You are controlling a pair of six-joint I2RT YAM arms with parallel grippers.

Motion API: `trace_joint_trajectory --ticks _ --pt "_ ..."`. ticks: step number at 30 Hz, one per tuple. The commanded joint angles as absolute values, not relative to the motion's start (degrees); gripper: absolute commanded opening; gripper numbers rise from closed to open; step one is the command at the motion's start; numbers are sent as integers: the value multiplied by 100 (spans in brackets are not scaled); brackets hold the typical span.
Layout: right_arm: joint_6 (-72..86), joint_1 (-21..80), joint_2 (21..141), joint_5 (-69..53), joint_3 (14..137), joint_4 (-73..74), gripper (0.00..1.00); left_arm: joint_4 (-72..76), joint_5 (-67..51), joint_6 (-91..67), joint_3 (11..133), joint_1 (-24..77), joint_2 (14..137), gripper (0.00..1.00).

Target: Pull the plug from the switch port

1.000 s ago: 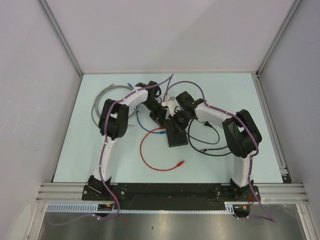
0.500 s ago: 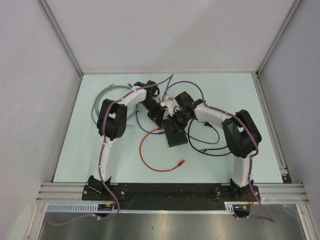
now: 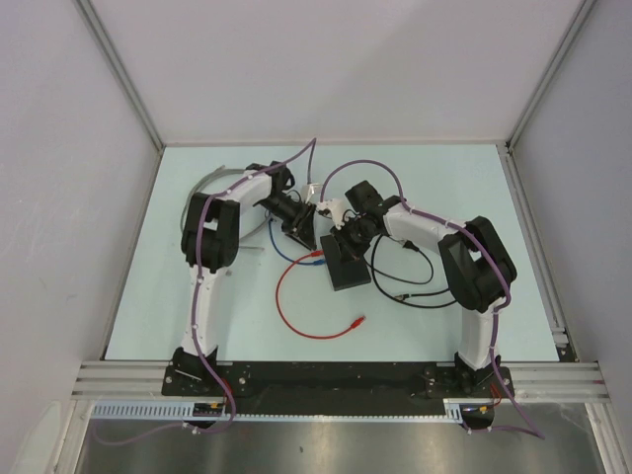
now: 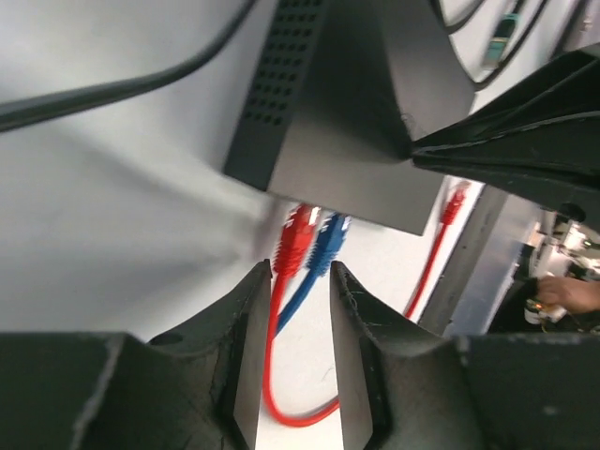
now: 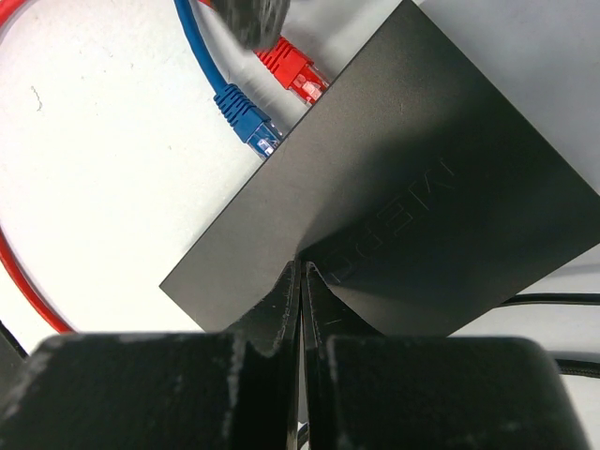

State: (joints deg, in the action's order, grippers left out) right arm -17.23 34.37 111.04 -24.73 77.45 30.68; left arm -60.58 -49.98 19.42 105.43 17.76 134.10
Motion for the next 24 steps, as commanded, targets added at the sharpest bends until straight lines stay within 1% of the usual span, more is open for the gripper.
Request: trace_joint_trajectory --ticks 1,7,10,15,24 --pt "-1934 3472 11355 -1969 7506 3199 2 -5915 -5634 1767 10503 1863 13517 36" --pt "-1934 3480 11347 -1925 7506 3208 2 -6038 -5721 1863 10573 1942 13781 29" --pt "-1934 3472 11355 -1925 7506 3208 2 -6003 -5731 1819 10626 1995 13886 27" --pt "-1925 3472 11364 -1934 7506 3199 2 -6029 -5836 1714 10819 2065 14080 27" --pt "-1934 3472 11355 -1907 7488 3182 2 -6240 -6214 1907 10951 2065 14291 30"
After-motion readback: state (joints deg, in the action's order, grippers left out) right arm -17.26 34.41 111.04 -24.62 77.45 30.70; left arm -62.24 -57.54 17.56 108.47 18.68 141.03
